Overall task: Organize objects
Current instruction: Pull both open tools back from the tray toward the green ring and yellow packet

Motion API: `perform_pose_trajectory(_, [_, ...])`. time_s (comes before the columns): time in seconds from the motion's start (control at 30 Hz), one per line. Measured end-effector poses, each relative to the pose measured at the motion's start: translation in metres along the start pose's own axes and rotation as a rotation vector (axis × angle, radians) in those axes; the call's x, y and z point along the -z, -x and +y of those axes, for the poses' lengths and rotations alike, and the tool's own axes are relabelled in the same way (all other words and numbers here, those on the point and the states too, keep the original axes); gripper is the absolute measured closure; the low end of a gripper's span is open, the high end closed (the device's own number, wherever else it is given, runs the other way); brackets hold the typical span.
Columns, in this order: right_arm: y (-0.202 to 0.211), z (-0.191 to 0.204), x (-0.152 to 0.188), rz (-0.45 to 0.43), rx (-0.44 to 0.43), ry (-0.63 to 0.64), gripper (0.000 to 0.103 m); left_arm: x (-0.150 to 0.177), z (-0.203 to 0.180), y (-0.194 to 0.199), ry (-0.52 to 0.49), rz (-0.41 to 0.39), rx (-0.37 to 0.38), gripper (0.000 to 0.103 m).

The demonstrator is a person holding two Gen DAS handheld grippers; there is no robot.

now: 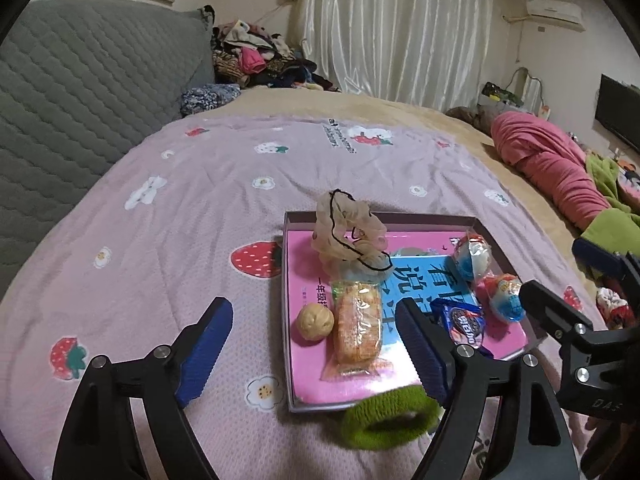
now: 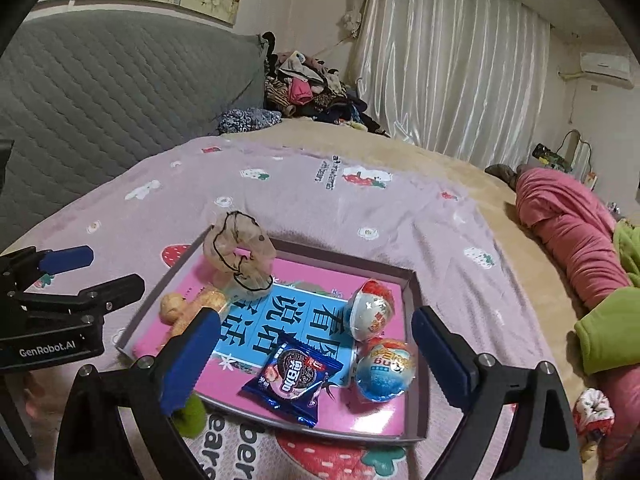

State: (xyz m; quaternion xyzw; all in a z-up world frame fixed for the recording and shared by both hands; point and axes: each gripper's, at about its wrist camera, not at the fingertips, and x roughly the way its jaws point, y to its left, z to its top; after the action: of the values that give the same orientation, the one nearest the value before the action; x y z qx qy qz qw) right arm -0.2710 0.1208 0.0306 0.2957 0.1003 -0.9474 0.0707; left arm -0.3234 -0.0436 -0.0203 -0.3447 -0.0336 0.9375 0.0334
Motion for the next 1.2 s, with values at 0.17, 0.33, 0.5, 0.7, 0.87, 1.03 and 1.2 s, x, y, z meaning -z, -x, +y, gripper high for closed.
perform_pose_trajectory(0.17, [0.033, 0.004, -0.007, -0.025, 0.006, 0.016, 0.001, -0.001, -0.002, 0.028, -0.009, -0.011, -0.016, 0.018])
perform_pose_trajectory(0.33, [0.070, 0.012, -0.012, -0.037, 0.004, 0.020, 0.001, 0.001, -0.002, 0.060, -0.017, -0.016, -0.024, 0.018])
perform_pose_trajectory(0.5, [0.104, 0.020, -0.014, -0.048, 0.003, 0.019, 0.001, 0.004, -0.007, 0.096, -0.039, -0.030, -0.022, 0.018])
perform_pose_trajectory(0.7, [0.148, 0.026, -0.010, -0.071, 0.008, 0.012, 0.001, 0.012, -0.013, 0.138, -0.054, -0.049, -0.024, 0.018])
perform_pose_trajectory(0.87, [0.175, 0.029, -0.002, -0.070, 0.014, 0.011, 0.001, 0.021, -0.016, 0.165, -0.057, -0.053, -0.029, 0.018])
perform_pose_trajectory(1.03, [0.200, 0.032, 0.008, -0.071, 0.018, 0.009, 0.001, 0.034, -0.019, 0.181, -0.066, -0.046, -0.032, 0.018])
perform_pose_trajectory(1.2, [0.214, 0.036, 0.023, -0.059, 0.018, 0.008, 0.001, 0.050, -0.016, 0.196, -0.062, -0.037, -0.035, 0.018])
